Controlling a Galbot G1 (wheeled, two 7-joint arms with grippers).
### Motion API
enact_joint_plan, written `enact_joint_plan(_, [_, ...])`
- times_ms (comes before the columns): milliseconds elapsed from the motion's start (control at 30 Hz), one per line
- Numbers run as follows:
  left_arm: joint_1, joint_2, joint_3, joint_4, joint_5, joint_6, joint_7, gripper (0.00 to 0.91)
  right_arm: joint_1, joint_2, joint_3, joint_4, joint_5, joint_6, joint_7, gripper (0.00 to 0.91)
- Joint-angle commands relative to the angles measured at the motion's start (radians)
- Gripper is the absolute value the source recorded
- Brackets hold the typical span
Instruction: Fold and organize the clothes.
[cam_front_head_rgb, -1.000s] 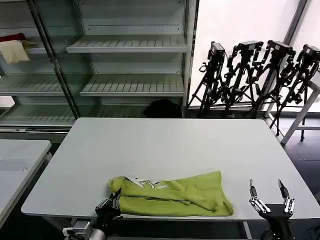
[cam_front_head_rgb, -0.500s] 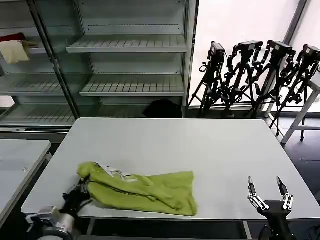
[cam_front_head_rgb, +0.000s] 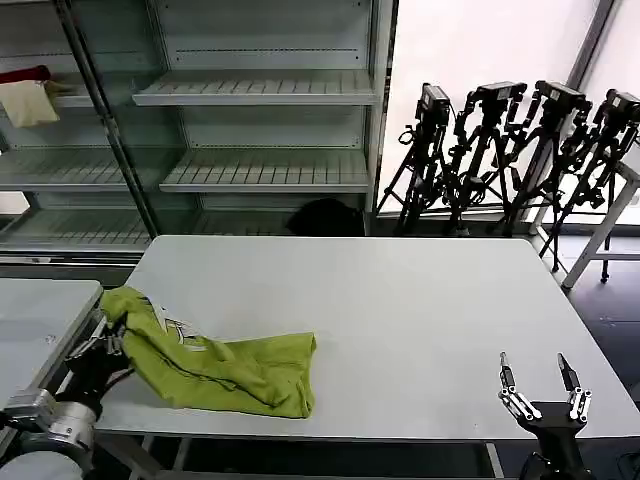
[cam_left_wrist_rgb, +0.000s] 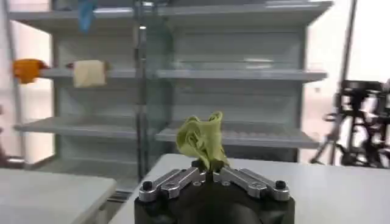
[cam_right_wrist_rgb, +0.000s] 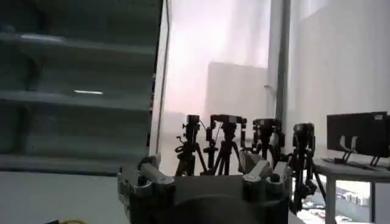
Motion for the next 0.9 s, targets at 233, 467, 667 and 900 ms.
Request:
enact_joint_plan(233, [-0.019,0.048,0.51,-0.02,0.302,-0.109,0.175,0.0,0.002,0.01,-0.007,-0.001,-0.006,0.0,0.002,0.907])
enact_joint_plan(467, [-0.085,0.044,0.579,-0.019,0.308,-0.054,0.146,0.01,0.008,0.01,-0.012,-0.007,-0.007,0.0,0.002,0.907])
enact_joint_plan(667, [-0.148,0.039,0.627,-0.015,0.312,-0.004,0.116,0.02,0.012,0.015,-0.019,-0.007,-0.021,-0.002,0.001,0.907])
enact_joint_plan(900, [-0.215,0.047,0.644,0.017,0.302,0.025,0.098,0.02,0.015,0.018,-0.022,0.002,-0.024,-0.005,-0.002,0.907])
